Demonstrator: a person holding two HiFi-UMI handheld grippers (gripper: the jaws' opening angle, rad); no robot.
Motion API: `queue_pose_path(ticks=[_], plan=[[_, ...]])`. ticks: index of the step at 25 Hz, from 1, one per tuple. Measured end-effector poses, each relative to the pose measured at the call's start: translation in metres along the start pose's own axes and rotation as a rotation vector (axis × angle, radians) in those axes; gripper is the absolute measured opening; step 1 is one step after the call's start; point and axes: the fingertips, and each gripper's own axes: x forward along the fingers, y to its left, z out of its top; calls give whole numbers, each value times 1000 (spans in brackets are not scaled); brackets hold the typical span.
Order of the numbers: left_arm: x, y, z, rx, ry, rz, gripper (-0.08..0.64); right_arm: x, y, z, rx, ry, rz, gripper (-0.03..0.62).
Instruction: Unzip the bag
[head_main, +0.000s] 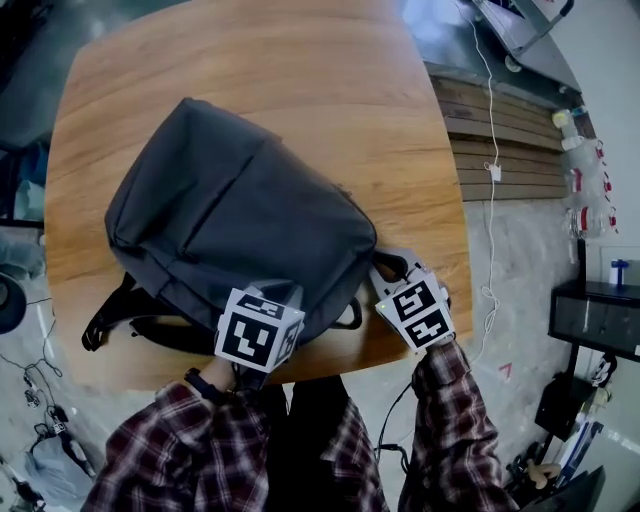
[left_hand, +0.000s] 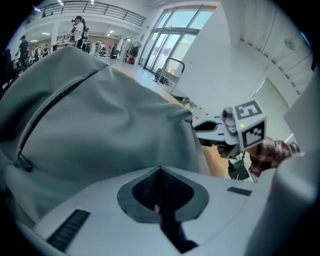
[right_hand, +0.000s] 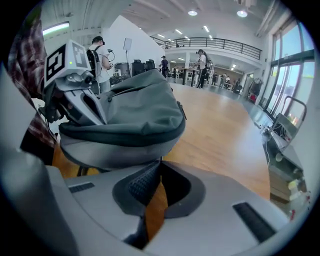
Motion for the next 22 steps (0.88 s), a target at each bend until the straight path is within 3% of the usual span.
queue_pose_path(ticks=[6,11,22], plan=[[4,8,10,-118,6,-11,8,-29,41,-18,153,-34,-29,20],[4,7,15,-106,-12,32,8,-41,76,-20,323,-86,-46,20],[5,3,23,-122,-34,73,9,-52,122,-23,402,-78,-35,20]])
